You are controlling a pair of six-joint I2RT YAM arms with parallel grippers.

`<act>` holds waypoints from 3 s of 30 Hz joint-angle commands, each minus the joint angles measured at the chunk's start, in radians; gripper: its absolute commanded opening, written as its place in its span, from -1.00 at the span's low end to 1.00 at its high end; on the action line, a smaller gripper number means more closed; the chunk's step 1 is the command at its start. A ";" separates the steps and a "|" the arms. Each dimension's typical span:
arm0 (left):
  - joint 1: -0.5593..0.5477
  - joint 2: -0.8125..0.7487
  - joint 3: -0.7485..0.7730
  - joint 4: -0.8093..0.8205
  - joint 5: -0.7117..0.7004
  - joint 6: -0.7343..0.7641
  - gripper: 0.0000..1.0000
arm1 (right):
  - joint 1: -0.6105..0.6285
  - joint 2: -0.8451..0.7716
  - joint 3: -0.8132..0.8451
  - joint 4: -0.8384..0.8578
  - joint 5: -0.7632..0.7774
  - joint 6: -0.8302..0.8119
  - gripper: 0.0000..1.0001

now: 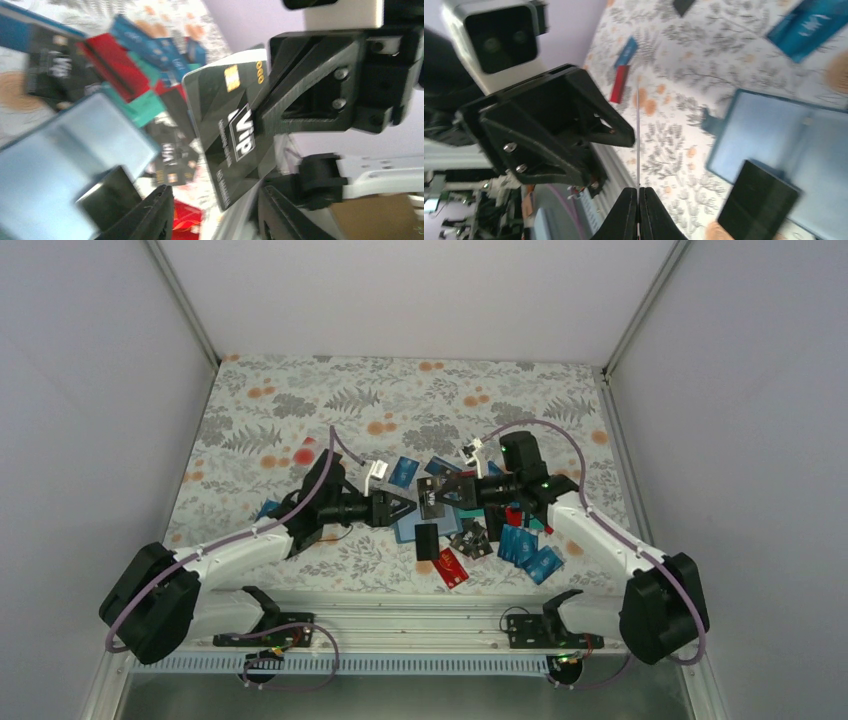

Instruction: Put the credit cards into the card holder

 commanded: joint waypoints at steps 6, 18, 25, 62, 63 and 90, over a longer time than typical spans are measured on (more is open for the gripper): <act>0.002 0.018 0.008 -0.335 -0.390 0.121 0.07 | -0.034 0.190 0.029 -0.065 0.206 -0.050 -0.92; -0.030 0.221 0.054 -0.323 -0.475 0.141 0.22 | -0.032 0.424 0.089 0.083 0.230 -0.049 -0.92; -0.047 0.283 0.070 -0.304 -0.477 0.140 0.09 | -0.030 0.474 0.069 0.161 0.233 -0.052 -0.92; -0.139 0.457 0.109 -0.345 -0.603 -0.048 -0.93 | -0.035 0.477 -0.086 0.272 0.105 0.020 -0.92; -0.140 0.456 0.110 -0.347 -0.605 -0.048 -0.93 | -0.035 0.480 -0.092 0.279 0.099 0.012 -0.92; -0.152 0.483 0.138 -0.369 -0.608 -0.073 -0.95 | -0.004 0.552 -0.181 0.449 0.086 0.155 -0.92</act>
